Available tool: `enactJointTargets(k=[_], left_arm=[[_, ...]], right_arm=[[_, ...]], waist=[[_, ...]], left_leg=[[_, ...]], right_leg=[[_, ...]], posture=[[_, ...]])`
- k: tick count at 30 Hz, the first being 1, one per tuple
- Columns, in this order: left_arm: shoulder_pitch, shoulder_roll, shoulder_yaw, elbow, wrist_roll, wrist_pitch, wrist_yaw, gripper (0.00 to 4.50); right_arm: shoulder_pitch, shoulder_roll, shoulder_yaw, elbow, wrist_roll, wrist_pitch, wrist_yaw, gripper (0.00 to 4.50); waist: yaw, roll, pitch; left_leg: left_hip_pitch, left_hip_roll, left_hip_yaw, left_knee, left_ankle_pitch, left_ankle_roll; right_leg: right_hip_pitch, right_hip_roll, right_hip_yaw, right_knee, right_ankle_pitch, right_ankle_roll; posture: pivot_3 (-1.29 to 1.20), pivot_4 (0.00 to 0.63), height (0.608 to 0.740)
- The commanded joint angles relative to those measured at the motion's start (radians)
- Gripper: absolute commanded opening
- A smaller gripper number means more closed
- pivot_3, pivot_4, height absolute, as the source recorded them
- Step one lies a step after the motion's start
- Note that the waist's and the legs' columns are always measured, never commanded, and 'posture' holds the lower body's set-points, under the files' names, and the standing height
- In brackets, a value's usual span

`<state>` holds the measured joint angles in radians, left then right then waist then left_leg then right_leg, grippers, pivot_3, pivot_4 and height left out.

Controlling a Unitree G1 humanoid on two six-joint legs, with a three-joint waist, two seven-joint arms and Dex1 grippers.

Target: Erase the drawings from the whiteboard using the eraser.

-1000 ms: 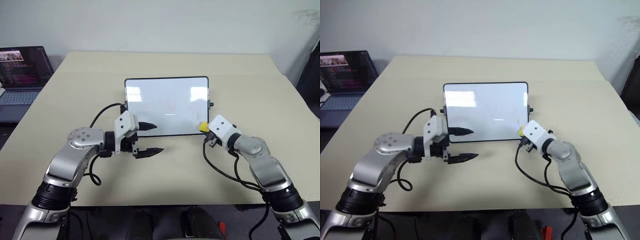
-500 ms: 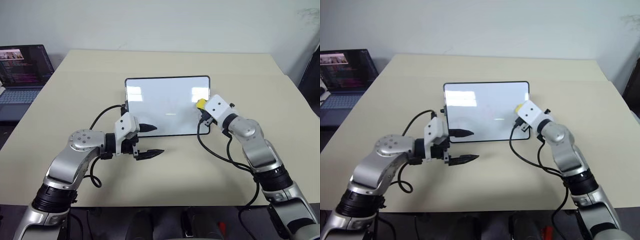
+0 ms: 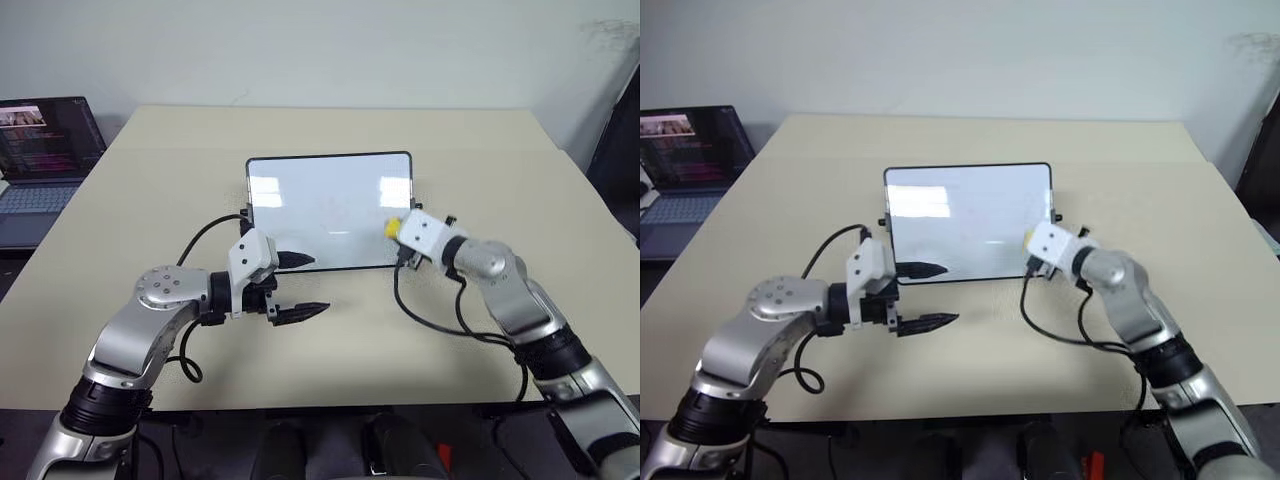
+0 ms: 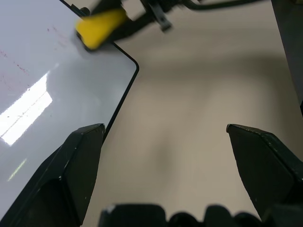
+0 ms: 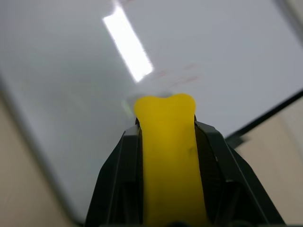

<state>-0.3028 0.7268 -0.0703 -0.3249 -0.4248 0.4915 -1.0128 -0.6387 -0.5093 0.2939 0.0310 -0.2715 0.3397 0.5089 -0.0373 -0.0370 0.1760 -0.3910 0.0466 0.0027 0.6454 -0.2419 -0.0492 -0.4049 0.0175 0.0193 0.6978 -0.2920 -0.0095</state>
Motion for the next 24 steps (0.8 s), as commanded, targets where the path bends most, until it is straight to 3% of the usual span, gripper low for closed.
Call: enactJointTargets(k=[1, 9, 13, 16, 24], left_arm=[[0.005, 0.018, 0.041, -0.041, -0.018, -0.001, 0.004, 4.50], [-0.003, 0.024, 0.045, -0.037, -0.021, -0.001, 0.001, 4.50], [-0.006, 0.025, 0.041, -0.035, -0.022, -0.001, -0.004, 4.50], [-0.005, 0.026, 0.041, -0.036, -0.023, -0.001, -0.007, 4.50], [-0.009, 0.024, 0.035, -0.035, -0.024, 0.000, -0.010, 4.50]], right_arm=[[-0.005, -0.009, -0.015, 0.014, -0.007, 0.000, 0.016, 1.16], [0.104, -0.080, 0.050, -0.098, 0.008, 0.087, 0.232, 1.16], [0.032, -0.044, -0.005, -0.021, -0.063, -0.003, 0.045, 1.16], [0.014, -0.041, -0.024, 0.000, -0.062, -0.016, 0.013, 1.15], [0.121, -0.113, 0.045, -0.097, -0.027, 0.087, 0.253, 1.15]], waist=[[0.005, 0.000, 0.000], [0.006, -0.001, -0.001], [-0.001, -0.001, 0.000], [0.002, 0.000, 0.000], [0.005, -0.001, -0.001]], left_leg=[[0.000, 0.000, 0.000, 0.000, 0.000, 0.000], [-0.002, 0.000, -0.001, 0.000, -0.001, -0.001], [0.001, 0.000, 0.000, 0.000, -0.001, 0.000], [0.001, 0.000, 0.001, 0.000, 0.001, 0.001], [-0.001, 0.000, 0.000, -0.001, 0.001, 0.000]], right_leg=[[0.000, 0.000, 0.000, 0.000, 0.000, 0.000], [0.000, -0.001, 0.000, -0.002, -0.001, 0.000], [0.000, -0.001, 0.001, 0.000, 0.000, 0.000], [0.000, -0.001, 0.001, 0.000, 0.002, 0.000], [0.000, -0.001, 0.000, -0.002, 0.001, 0.000]], posture=[[0.00, 0.150, 0.740], [0.00, 0.150, 0.740], [0.00, 0.150, 0.740], [0.00, 0.150, 0.740], [0.00, 0.150, 0.740]])
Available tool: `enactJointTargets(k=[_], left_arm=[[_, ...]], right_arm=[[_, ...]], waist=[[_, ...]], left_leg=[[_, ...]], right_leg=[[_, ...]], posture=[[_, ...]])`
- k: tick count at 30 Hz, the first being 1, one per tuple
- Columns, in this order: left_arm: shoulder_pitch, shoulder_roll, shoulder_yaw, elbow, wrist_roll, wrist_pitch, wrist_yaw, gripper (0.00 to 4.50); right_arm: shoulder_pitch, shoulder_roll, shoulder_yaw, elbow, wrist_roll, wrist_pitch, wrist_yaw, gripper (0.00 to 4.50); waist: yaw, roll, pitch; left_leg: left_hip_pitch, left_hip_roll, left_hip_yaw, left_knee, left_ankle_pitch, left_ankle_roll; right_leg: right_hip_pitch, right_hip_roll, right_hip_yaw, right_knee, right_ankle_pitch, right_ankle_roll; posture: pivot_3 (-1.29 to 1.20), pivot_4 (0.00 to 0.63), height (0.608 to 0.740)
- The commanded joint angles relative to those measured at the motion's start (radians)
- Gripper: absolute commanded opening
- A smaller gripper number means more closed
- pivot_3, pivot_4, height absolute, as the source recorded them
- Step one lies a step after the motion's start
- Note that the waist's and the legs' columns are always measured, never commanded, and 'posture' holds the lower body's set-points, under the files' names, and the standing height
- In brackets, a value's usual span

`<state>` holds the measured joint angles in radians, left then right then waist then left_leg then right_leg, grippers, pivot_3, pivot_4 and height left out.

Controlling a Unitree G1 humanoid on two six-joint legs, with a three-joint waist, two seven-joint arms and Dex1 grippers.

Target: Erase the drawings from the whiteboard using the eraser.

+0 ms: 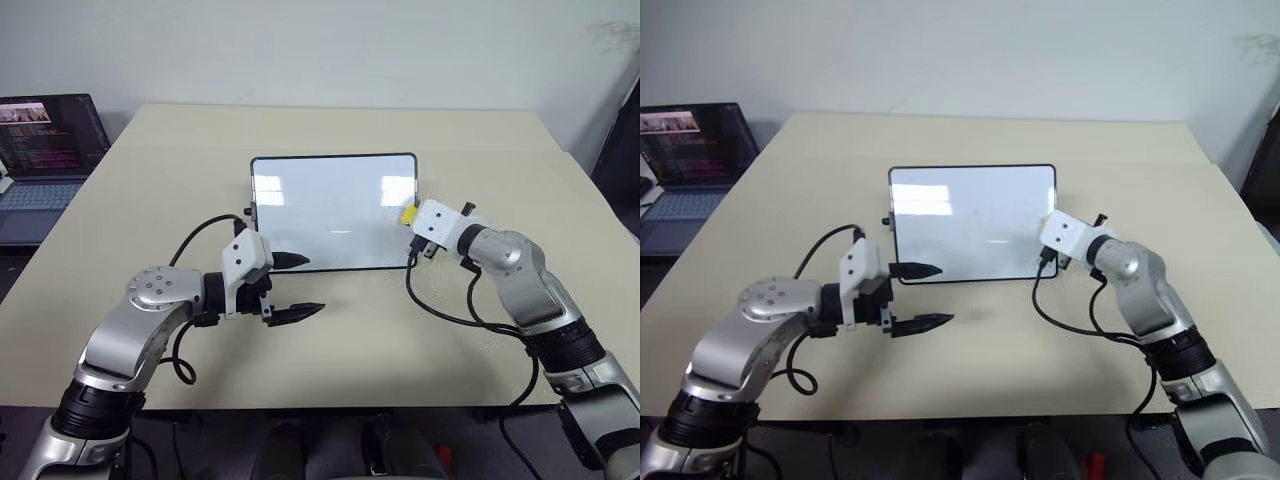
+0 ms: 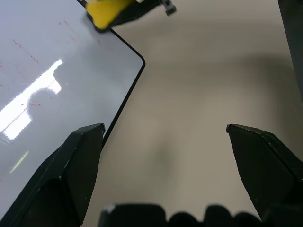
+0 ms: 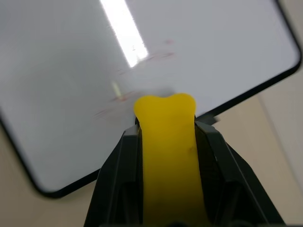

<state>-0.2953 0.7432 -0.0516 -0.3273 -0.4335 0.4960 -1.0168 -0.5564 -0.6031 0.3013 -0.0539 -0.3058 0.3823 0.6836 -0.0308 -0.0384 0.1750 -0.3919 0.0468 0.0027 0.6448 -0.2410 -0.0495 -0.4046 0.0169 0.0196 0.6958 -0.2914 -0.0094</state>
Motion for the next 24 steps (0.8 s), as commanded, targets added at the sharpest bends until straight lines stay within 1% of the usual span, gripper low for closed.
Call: enactJointTargets(k=[1, 4, 6, 12, 15, 19, 22, 24], left_arm=[[-0.016, 0.008, 0.017, -0.033, -0.016, -0.004, -0.007, 4.50], [-0.014, 0.009, 0.017, -0.034, -0.018, -0.003, -0.009, 4.50], [-0.015, 0.010, 0.017, -0.034, -0.017, -0.004, -0.011, 4.50], [-0.011, 0.009, 0.018, -0.037, -0.018, -0.002, -0.011, 4.50], [-0.007, 0.010, 0.018, -0.036, -0.018, -0.004, -0.013, 4.50], [-0.012, 0.008, 0.014, -0.034, -0.015, -0.004, -0.016, 4.50], [-0.013, 0.003, 0.013, -0.034, -0.013, -0.005, -0.014, 4.50], [-0.011, 0.003, 0.016, -0.035, -0.013, -0.005, -0.011, 4.50]], right_arm=[[0.041, -0.017, 0.036, -0.019, 0.003, 0.048, 0.076, 1.15], [0.011, 0.012, 0.006, 0.005, -0.031, 0.016, -0.020, 1.15], [-0.016, 0.024, -0.007, 0.024, -0.037, -0.006, -0.060, 1.15], [-0.035, 0.062, 0.034, 0.022, -0.007, -0.013, -0.019, 1.15], [-0.080, 0.103, 0.042, 0.074, -0.035, -0.044, -0.070, 1.15], [-0.176, 0.157, 0.026, 0.196, -0.061, -0.105, -0.165, 1.15], [-0.199, 0.158, 0.043, 0.239, -0.049, -0.105, -0.120, 1.15], [-0.186, 0.158, 0.055, 0.225, -0.011, -0.077, -0.043, 1.15]], waist=[[-0.003, 0.000, 0.000], [-0.007, 0.000, 0.000], [-0.008, 0.000, 0.000], [-0.008, 0.000, 0.000], [-0.018, 0.000, 0.000], [-0.022, 0.000, 0.000], [-0.019, 0.000, 0.000], [-0.016, 0.000, 0.000]], left_leg=[[0.000, 0.000, 0.000, 0.000, 0.000, 0.000], [0.002, 0.000, 0.000, 0.000, 0.000, 0.000], [0.002, 0.000, 0.000, 0.000, 0.000, 0.000], [0.001, 0.000, 0.001, 0.000, 0.001, 0.000], [0.001, 0.000, 0.000, 0.000, 0.001, 0.000], [0.002, 0.000, 0.000, 0.000, 0.001, 0.000], [0.001, 0.000, 0.000, 0.000, 0.001, 0.000], [0.000, 0.000, 0.000, 0.000, 0.001, 0.000]], right_leg=[[0.000, 0.000, 0.000, 0.000, 0.000, 0.000], [0.000, 0.000, 0.001, 0.001, 0.000, 0.000], [0.000, 0.000, 0.001, 0.002, 0.001, 0.000], [0.000, 0.000, 0.001, 0.001, 0.001, 0.000], [0.000, 0.001, 0.002, 0.001, 0.001, 0.000], [-0.001, 0.001, 0.002, 0.002, 0.001, 0.000], [-0.001, 0.001, 0.001, 0.001, 0.001, 0.000], [-0.001, 0.000, 0.001, 0.001, 0.001, 0.000]], posture=[[0.00, 0.150, 0.740], [0.00, 0.150, 0.740], [0.00, 0.150, 0.740], [0.00, 0.150, 0.740], [0.00, 0.150, 0.740], [0.00, 0.150, 0.740], [0.00, 0.150, 0.740], [0.00, 0.150, 0.740]])
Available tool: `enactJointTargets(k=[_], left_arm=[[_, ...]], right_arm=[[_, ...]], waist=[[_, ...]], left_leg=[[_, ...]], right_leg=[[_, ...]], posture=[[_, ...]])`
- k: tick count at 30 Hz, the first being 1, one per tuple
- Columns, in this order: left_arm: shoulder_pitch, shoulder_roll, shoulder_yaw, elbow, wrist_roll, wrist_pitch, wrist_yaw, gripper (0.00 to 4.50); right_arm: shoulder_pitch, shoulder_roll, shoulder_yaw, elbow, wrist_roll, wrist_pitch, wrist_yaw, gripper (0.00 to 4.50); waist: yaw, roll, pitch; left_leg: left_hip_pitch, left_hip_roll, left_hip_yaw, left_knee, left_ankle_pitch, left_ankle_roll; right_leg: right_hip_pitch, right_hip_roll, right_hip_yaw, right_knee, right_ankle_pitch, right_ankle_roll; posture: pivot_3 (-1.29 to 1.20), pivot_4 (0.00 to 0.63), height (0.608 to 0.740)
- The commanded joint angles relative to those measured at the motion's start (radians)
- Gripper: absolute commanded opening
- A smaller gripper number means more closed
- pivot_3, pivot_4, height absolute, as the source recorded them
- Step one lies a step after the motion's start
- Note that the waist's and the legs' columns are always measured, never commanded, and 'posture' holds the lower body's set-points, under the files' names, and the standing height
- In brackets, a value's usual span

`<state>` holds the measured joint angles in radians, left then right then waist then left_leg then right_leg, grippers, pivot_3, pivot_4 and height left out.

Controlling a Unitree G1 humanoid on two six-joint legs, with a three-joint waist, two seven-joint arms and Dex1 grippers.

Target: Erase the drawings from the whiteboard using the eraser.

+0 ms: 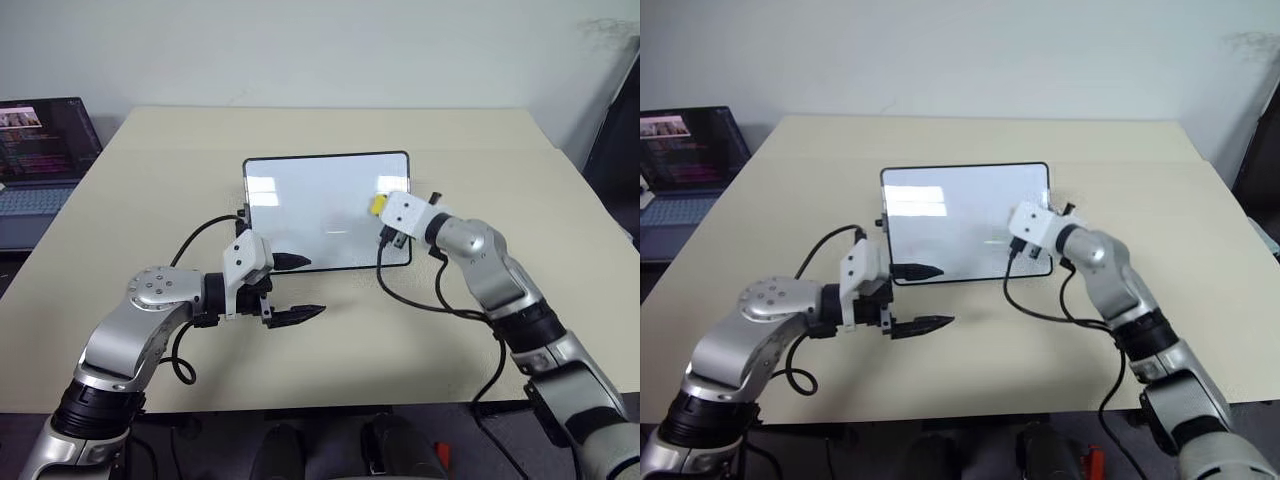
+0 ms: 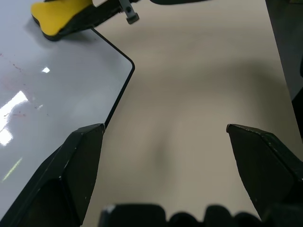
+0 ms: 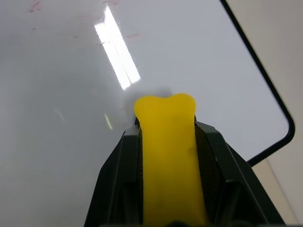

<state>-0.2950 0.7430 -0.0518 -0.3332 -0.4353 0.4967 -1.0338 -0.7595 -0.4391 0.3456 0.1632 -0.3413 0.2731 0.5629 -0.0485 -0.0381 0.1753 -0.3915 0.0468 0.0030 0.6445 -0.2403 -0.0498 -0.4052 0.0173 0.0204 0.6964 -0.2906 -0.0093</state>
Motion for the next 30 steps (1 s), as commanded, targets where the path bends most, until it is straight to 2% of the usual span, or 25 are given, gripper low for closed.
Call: enactJointTargets(k=[1, 3, 6, 8, 14, 19, 23, 27, 30], left_arm=[[-0.008, 0.005, 0.020, -0.030, -0.011, -0.005, 0.007, 4.50], [0.000, 0.009, 0.030, -0.028, -0.010, -0.007, 0.011, 4.50], [0.005, 0.010, 0.034, -0.030, -0.010, -0.008, 0.016, 4.50], [0.004, 0.010, 0.032, -0.034, -0.012, -0.005, 0.019, 4.50], [0.011, 0.013, 0.025, -0.042, -0.020, -0.005, 0.008, 4.50], [-0.019, -0.004, 0.005, -0.019, -0.014, -0.019, 0.001, 4.50], [-0.051, -0.029, -0.017, -0.002, -0.018, -0.034, -0.025, 4.50], [-0.085, -0.067, -0.051, 0.030, -0.010, -0.075, -0.057, 4.50], [-0.147, -0.126, -0.107, 0.078, 0.016, -0.124, -0.078, 4.50]], right_arm=[[0.028, -0.011, 0.027, -0.010, 0.036, 0.043, 0.126, 1.15], [0.032, -0.002, 0.032, -0.018, 0.033, 0.040, 0.134, 1.15], [-0.008, 0.027, -0.011, 0.036, -0.010, -0.008, -0.010, 1.15], [-0.020, 0.017, -0.028, 0.060, -0.018, -0.024, -0.050, 1.15], [0.098, -0.067, 0.002, -0.065, 0.039, 0.065, 0.140, 1.15], [0.188, -0.007, -0.129, -0.273, 0.150, 0.196, 0.105, 1.15], [0.303, -0.026, -0.250, -0.485, 0.204, 0.333, 0.091, 1.15], [0.478, -0.012, -0.379, -0.652, 0.239, 0.458, 0.031, 1.15], [0.646, 0.044, -0.437, -0.693, 0.231, 0.414, -0.070, 1.15]], waist=[[0.003, 0.000, 0.000], [0.002, 0.000, 0.000], [-0.002, 0.000, 0.000], [-0.002, 0.000, 0.000], [0.017, -0.001, 0.000], [0.018, 0.000, 0.000], [0.020, 0.002, 0.002], [0.025, 0.002, 0.002], [0.027, 0.002, 0.002]], left_leg=[[0.000, 0.000, 0.000, 0.000, 0.000, 0.000], [0.000, 0.000, 0.000, 0.000, 0.000, 0.000], [0.001, 0.000, -0.001, 0.000, 0.000, 0.000], [0.001, 0.000, -0.001, 0.000, 0.000, 0.000], [0.000, 0.000, 0.000, 0.000, 0.000, 0.000], [-0.001, 0.000, -0.001, 0.000, 0.000, 0.000], [-0.004, 0.000, -0.001, 0.000, 0.000, 0.000], [-0.006, 0.000, -0.003, -0.001, -0.001, -0.001], [-0.008, 0.000, -0.003, -0.001, -0.002, -0.003]], right_leg=[[0.000, 0.000, 0.000, 0.000, 0.000, 0.000], [0.000, 0.000, 0.000, 0.000, 0.000, 0.000], [0.000, 0.000, 0.000, 0.000, 0.000, 0.000], [0.000, 0.000, 0.000, 0.001, 0.000, 0.000], [0.000, 0.000, 0.000, 0.000, 0.000, 0.000], [0.000, -0.001, -0.001, 0.000, 0.000, 0.000], [-0.002, -0.001, -0.002, -0.001, 0.000, 0.000], [-0.002, -0.001, -0.004, -0.005, -0.001, 0.001], [-0.002, -0.001, -0.004, -0.008, -0.001, 0.002]], posture=[[0.00, 0.150, 0.740], [0.00, 0.150, 0.740], [0.00, 0.150, 0.740], [0.00, 0.150, 0.740], [0.00, 0.150, 0.740], [0.00, 0.150, 0.740], [0.00, 0.150, 0.740], [0.00, 0.150, 0.740], [0.00, 0.150, 0.740]])
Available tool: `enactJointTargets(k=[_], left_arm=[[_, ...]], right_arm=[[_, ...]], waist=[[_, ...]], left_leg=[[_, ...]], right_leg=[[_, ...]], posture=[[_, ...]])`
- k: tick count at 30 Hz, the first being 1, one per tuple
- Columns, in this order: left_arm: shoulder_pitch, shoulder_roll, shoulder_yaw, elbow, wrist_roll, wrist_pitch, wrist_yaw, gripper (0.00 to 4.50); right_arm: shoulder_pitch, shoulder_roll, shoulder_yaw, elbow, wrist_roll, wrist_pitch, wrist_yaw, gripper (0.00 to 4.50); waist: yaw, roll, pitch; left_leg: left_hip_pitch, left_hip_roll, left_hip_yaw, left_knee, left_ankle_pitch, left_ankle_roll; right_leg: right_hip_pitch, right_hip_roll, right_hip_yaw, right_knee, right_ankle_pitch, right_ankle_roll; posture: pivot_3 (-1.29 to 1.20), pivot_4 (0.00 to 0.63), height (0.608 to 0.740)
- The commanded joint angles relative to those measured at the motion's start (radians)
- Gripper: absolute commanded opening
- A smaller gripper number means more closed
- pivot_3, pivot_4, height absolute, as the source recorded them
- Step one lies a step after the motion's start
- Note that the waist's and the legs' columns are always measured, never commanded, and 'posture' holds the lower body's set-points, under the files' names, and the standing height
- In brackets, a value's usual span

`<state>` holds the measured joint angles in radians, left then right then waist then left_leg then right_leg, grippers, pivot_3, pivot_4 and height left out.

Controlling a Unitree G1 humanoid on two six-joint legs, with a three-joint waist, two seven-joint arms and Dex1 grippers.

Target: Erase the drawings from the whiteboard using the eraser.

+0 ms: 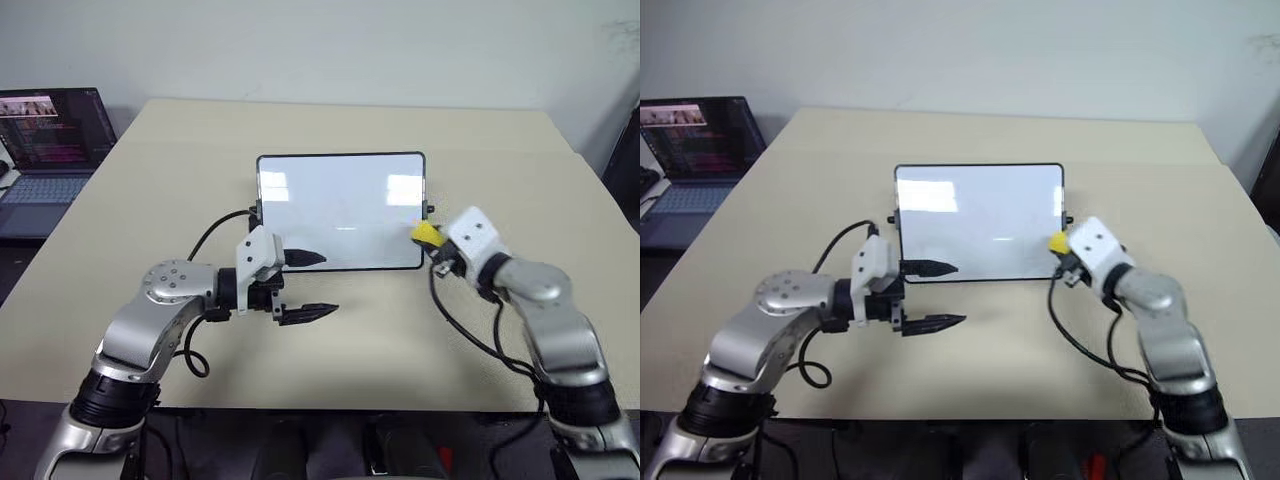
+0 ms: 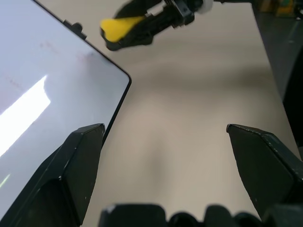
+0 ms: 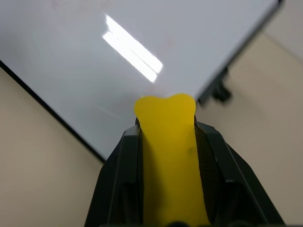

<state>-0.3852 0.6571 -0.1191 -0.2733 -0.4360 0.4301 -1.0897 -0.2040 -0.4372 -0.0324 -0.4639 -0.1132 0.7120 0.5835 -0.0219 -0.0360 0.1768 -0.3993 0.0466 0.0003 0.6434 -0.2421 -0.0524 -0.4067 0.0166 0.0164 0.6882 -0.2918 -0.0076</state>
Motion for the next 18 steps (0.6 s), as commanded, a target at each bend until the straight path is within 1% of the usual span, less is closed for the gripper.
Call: enactJointTargets(k=[1, 3, 5, 8, 12, 18], left_arm=[[-0.076, -0.056, -0.055, 0.033, 0.025, -0.068, -0.028, 4.50], [-0.111, -0.085, -0.082, 0.058, 0.035, -0.081, -0.042, 4.50], [-0.142, -0.110, -0.108, 0.083, 0.046, -0.102, -0.062, 4.50], [-0.173, -0.134, -0.132, 0.110, 0.053, -0.117, -0.083, 4.50], [-0.207, -0.157, -0.160, 0.150, 0.087, -0.149, -0.096, 4.50], [-0.229, -0.187, -0.162, 0.179, 0.118, -0.156, -0.071, 4.50]], right_arm=[[0.122, 0.059, -0.067, -0.065, -0.010, -0.041, -0.129, 1.15], [0.153, 0.109, -0.096, -0.060, -0.010, -0.047, -0.200, 1.15], [0.148, 0.156, -0.133, -0.046, 0.015, -0.017, -0.249, 1.15], [0.124, 0.202, -0.165, -0.026, 0.059, 0.014, -0.281, 1.15], [0.111, 0.194, -0.155, -0.003, 0.074, 0.024, -0.294, 1.15], [0.108, 0.183, -0.134, -0.005, 0.089, 0.042, -0.301, 1.15]], waist=[[-0.001, 0.000, 0.000], [-0.006, 0.000, 0.000], [-0.014, 0.001, 0.000], [-0.016, 0.001, 0.000], [-0.012, 0.001, 0.000], [-0.009, 0.001, 0.000]], left_leg=[[0.000, 0.000, 0.000, 0.000, 0.000, 0.000], [-0.001, -0.001, 0.001, 0.000, 0.000, 0.000], [0.000, -0.001, 0.002, 0.000, 0.000, 0.000], [0.002, 0.000, 0.002, 0.000, 0.000, 0.000], [0.002, 0.000, 0.001, 0.000, 0.000, 0.000], [0.000, -0.001, 0.002, 0.000, 0.000, 0.000]], right_leg=[[0.000, 0.000, 0.000, -0.001, 0.000, 0.000], [0.000, 0.000, 0.001, -0.001, 0.000, 0.000], [0.000, 0.000, 0.002, 0.000, 0.000, 0.000], [0.000, 0.002, 0.003, 0.001, 0.000, 0.000], [0.000, 0.004, 0.002, 0.002, 0.000, 0.000], [0.000, 0.004, 0.002, 0.000, 0.000, 0.000]], posture=[[0.00, 0.150, 0.740], [0.00, 0.150, 0.740], [0.00, 0.150, 0.740], [0.00, 0.150, 0.740], [0.00, 0.150, 0.740], [0.00, 0.150, 0.740]])
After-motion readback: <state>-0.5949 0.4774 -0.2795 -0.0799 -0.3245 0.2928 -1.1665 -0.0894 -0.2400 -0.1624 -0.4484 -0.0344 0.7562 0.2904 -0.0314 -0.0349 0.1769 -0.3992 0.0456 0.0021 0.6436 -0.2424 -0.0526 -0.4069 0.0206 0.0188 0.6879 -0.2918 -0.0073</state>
